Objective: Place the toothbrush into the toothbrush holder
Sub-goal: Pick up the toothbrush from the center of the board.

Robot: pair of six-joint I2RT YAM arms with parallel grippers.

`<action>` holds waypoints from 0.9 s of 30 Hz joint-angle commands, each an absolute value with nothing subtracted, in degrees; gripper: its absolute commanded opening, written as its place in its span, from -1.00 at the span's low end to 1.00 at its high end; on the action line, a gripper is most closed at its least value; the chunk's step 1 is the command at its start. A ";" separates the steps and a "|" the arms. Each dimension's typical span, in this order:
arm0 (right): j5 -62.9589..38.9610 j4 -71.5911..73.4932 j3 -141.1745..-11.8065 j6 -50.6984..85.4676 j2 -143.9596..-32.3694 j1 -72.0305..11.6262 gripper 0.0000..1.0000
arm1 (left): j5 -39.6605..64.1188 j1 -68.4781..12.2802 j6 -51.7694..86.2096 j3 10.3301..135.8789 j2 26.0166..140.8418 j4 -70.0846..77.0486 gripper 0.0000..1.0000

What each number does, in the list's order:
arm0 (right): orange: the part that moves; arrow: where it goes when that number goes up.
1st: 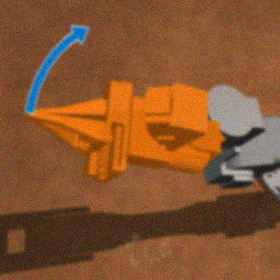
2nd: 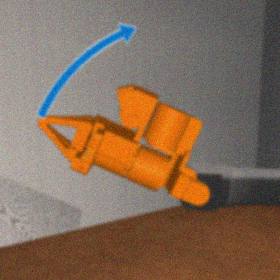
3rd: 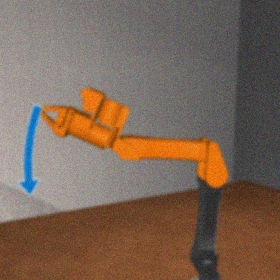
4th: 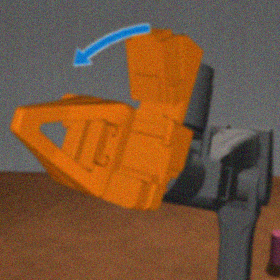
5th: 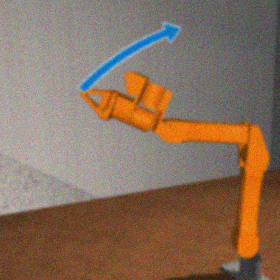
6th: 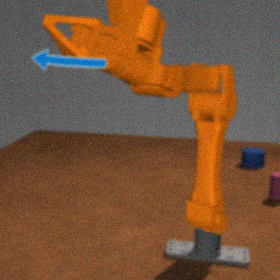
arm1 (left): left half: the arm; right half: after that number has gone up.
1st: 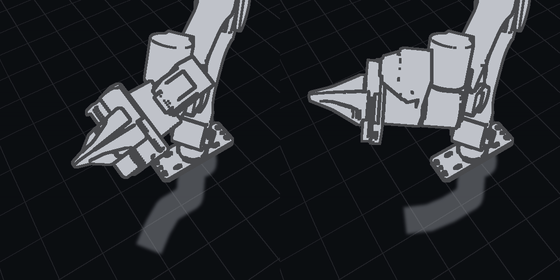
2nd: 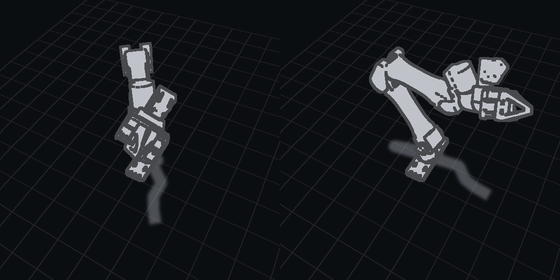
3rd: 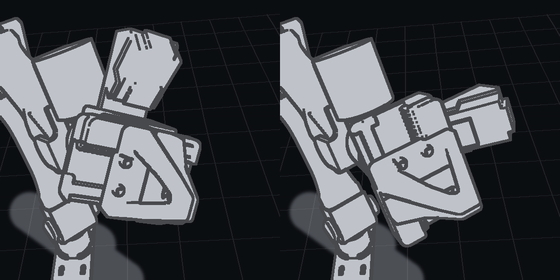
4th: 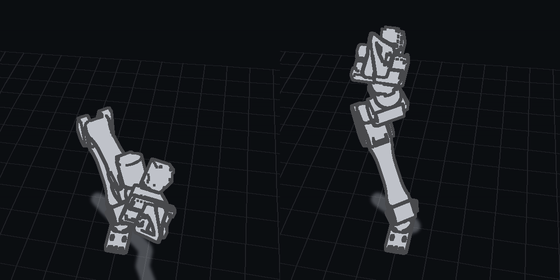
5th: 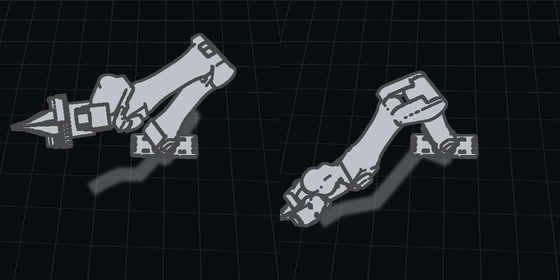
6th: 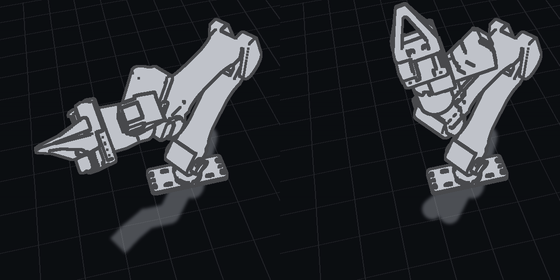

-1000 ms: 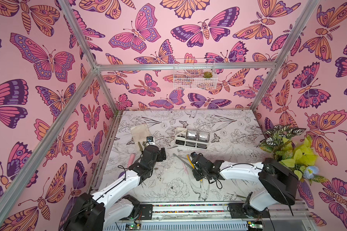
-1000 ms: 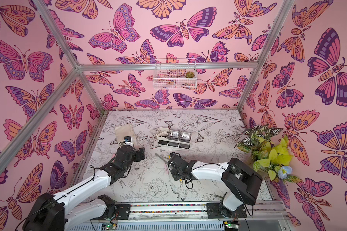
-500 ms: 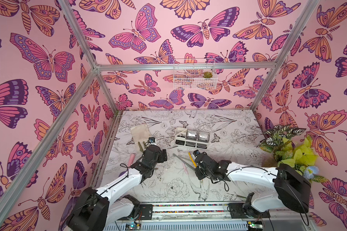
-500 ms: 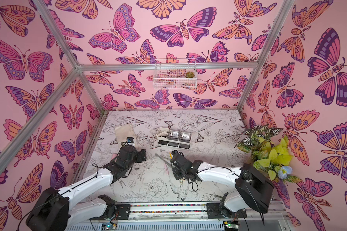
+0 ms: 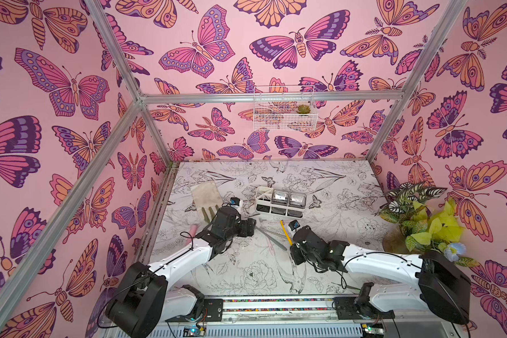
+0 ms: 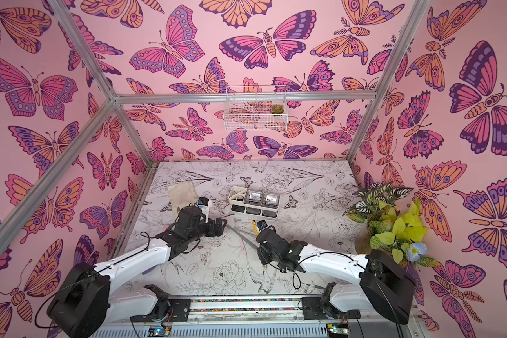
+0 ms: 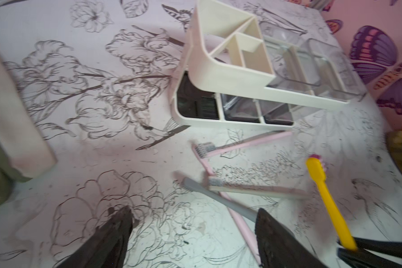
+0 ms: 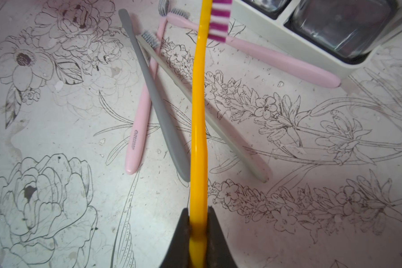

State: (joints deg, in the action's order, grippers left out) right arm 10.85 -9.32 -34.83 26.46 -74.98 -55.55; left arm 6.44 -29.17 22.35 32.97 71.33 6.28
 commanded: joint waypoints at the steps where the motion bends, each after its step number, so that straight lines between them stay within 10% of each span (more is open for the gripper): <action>1: 12.46 -6.99 -37.77 25.18 -77.78 -56.38 -1.00 | 17.40 -29.25 21.18 32.01 70.57 11.42 0.69; 27: 24.76 2.02 -39.91 24.52 -75.98 -66.97 -1.00 | 26.77 -32.69 22.88 30.28 69.96 20.71 0.50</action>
